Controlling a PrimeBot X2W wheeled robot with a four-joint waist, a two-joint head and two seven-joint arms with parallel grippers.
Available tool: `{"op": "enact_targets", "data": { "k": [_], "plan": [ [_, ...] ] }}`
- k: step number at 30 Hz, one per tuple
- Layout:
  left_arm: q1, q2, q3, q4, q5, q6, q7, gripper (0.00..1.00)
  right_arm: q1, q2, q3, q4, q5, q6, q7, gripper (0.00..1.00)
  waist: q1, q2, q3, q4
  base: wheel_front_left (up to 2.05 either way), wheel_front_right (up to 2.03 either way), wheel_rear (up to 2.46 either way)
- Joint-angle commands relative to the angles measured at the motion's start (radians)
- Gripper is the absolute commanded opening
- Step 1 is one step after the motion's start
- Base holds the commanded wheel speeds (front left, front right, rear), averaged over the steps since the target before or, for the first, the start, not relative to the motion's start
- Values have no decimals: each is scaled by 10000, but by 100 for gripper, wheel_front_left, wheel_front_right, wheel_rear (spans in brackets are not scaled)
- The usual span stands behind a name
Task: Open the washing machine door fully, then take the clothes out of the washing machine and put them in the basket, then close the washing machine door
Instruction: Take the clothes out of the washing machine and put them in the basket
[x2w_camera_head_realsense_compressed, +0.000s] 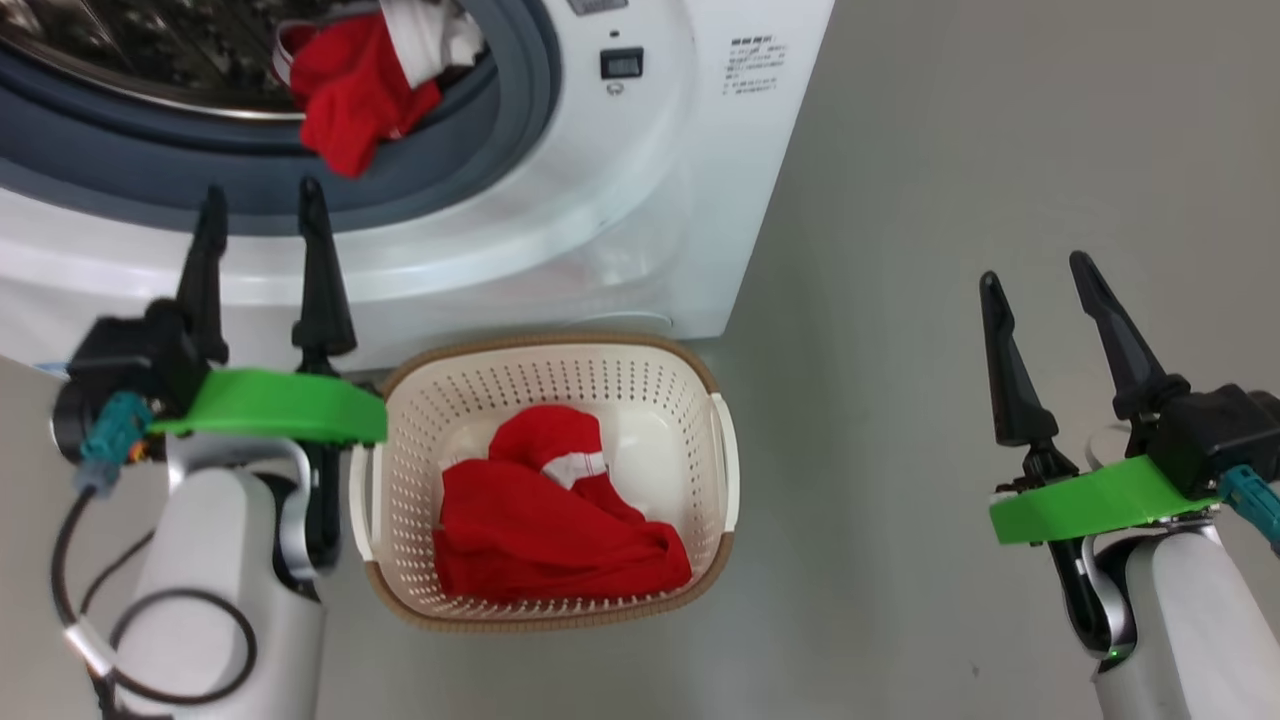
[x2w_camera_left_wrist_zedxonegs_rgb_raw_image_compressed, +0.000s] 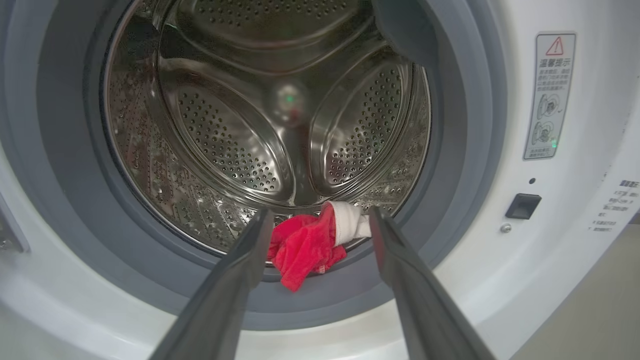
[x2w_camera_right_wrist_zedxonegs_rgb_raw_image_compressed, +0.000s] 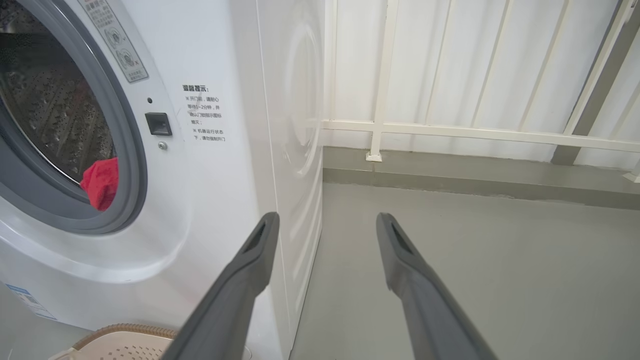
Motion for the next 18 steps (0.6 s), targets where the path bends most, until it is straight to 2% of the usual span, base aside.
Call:
{"op": "enact_targets", "data": {
  "k": [1, 9, 18],
  "plan": [
    [-459, 211, 356, -83, 202, -64, -80, 100, -302, -33, 288, -329, -72, 62, -63, 100, 0, 0, 596, -98, 0, 0, 0],
    [-1931, 211, 952, 1102, -407, -707, -80, 100, -597, -33, 461, -335, -70, 62, -63, 100, 0, 0, 1389, -286, 0, 0, 0],
    [-3608, 359, 1086, 2459, -130, -895, -80, 100, -878, -33, 591, -366, -137, 62, -63, 100, 0, 0, 1978, -363, 0, 0, 0]
  ]
}}
